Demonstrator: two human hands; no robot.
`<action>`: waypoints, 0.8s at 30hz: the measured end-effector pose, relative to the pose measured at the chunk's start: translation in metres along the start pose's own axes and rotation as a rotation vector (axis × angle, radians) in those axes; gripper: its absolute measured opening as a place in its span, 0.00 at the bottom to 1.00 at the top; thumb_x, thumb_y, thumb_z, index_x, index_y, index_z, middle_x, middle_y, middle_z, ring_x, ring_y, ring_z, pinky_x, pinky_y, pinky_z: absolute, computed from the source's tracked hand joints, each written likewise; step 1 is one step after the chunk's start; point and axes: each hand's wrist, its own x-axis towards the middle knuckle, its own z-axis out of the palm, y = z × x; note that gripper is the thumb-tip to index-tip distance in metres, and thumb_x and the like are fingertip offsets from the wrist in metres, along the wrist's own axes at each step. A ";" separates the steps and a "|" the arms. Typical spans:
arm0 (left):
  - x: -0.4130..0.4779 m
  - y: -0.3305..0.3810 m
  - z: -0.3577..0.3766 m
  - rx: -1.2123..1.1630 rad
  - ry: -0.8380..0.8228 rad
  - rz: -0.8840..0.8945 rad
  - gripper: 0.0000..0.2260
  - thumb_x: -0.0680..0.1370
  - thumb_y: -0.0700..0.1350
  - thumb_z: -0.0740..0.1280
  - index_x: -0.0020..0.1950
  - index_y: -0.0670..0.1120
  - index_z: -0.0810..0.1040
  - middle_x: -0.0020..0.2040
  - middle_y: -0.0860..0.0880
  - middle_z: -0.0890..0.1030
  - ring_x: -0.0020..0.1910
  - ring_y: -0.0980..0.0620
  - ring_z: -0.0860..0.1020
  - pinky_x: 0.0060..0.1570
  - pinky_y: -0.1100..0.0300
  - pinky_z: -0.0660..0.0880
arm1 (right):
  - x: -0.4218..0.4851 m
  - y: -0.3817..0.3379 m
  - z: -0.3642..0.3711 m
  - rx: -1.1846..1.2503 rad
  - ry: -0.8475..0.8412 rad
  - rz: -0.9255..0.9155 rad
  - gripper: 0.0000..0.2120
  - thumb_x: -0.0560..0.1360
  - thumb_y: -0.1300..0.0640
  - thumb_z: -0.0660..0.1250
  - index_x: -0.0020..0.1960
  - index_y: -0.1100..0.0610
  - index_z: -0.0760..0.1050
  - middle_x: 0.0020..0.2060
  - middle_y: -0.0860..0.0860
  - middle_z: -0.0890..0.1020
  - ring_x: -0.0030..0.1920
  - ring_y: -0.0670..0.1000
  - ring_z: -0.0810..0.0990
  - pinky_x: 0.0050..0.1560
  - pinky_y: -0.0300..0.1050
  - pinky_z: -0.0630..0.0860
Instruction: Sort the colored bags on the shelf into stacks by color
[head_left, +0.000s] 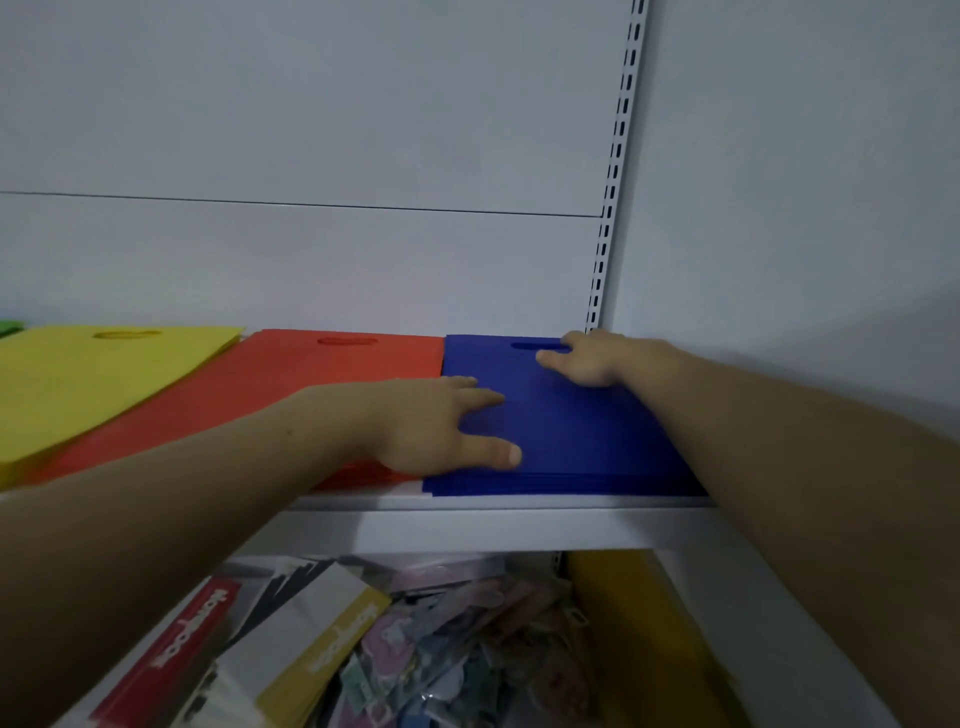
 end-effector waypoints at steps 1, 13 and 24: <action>-0.006 0.004 0.003 0.041 -0.028 0.000 0.46 0.61 0.75 0.51 0.77 0.58 0.48 0.78 0.54 0.46 0.76 0.52 0.51 0.74 0.49 0.50 | 0.001 -0.001 0.001 0.011 0.000 0.006 0.39 0.75 0.29 0.48 0.78 0.50 0.51 0.77 0.55 0.53 0.75 0.58 0.56 0.73 0.57 0.57; -0.008 0.006 0.013 0.257 0.127 0.102 0.39 0.68 0.75 0.52 0.74 0.57 0.58 0.70 0.53 0.67 0.66 0.51 0.69 0.65 0.51 0.67 | 0.010 0.000 0.010 0.041 -0.093 0.014 0.39 0.74 0.27 0.48 0.78 0.47 0.50 0.78 0.51 0.51 0.77 0.56 0.51 0.74 0.57 0.49; -0.010 0.011 0.017 0.349 0.134 0.111 0.34 0.73 0.70 0.48 0.75 0.57 0.56 0.72 0.52 0.66 0.68 0.51 0.69 0.65 0.51 0.67 | 0.010 -0.001 0.015 0.013 -0.105 0.035 0.42 0.71 0.24 0.46 0.78 0.44 0.47 0.78 0.52 0.48 0.77 0.59 0.49 0.73 0.61 0.50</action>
